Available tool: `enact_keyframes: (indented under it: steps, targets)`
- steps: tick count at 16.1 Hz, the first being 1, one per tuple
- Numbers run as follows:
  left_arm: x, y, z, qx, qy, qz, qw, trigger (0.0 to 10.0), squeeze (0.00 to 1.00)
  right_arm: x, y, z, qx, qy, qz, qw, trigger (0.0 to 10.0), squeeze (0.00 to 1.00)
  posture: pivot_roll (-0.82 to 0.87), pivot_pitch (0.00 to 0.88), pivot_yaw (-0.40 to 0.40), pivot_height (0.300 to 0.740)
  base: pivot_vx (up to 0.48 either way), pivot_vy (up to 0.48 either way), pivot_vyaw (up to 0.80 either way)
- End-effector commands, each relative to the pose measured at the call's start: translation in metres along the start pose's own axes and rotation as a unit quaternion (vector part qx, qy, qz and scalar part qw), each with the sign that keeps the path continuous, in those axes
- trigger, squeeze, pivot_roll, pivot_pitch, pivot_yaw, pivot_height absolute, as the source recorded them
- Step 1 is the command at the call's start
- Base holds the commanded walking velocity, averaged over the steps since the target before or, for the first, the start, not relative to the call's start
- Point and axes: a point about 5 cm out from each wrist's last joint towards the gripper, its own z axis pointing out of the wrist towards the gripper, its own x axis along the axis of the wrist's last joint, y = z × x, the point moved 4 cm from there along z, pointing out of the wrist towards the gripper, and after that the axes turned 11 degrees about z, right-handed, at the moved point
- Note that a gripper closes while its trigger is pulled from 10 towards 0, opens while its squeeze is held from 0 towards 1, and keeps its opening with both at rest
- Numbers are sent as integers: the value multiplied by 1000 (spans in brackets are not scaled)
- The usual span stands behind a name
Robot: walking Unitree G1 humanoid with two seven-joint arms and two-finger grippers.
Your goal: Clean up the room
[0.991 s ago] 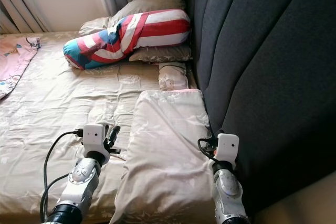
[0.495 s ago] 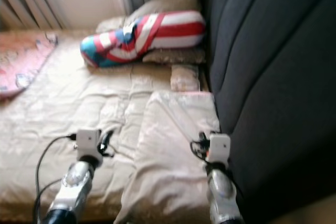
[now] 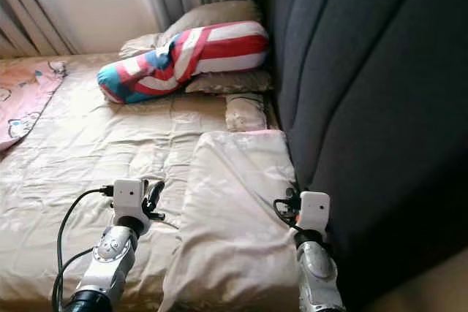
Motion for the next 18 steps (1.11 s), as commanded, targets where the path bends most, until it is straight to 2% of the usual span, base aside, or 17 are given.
enact_keyframes:
  steps: [1,4,7,15,18]
  targets:
    - [-1,-6,0,6,-3,8,1000,10000,0,-1,-5,0,3,-2,7,1000,10000,0,-46,10,52,740,0,322,0]
    - [-1,-7,0,6,-3,9,1000,10000,0,-1,-6,1,8,-4,-4,1000,10000,0,-45,6,55,740,0,326,0]
    - [0,-10,0,8,-3,9,1000,10000,0,1,-11,1,20,4,-1,1000,10000,0,-39,17,57,740,0,326,800]
    - [-1,-16,0,25,-8,8,1000,10000,0,-1,-9,1,19,-4,11,1000,10000,0,-34,44,65,740,0,329,0]
    - [4,-23,-1,33,7,-4,999,10000,0,-2,-8,0,16,-5,14,1000,10000,0,-34,50,69,740,0,219,0]
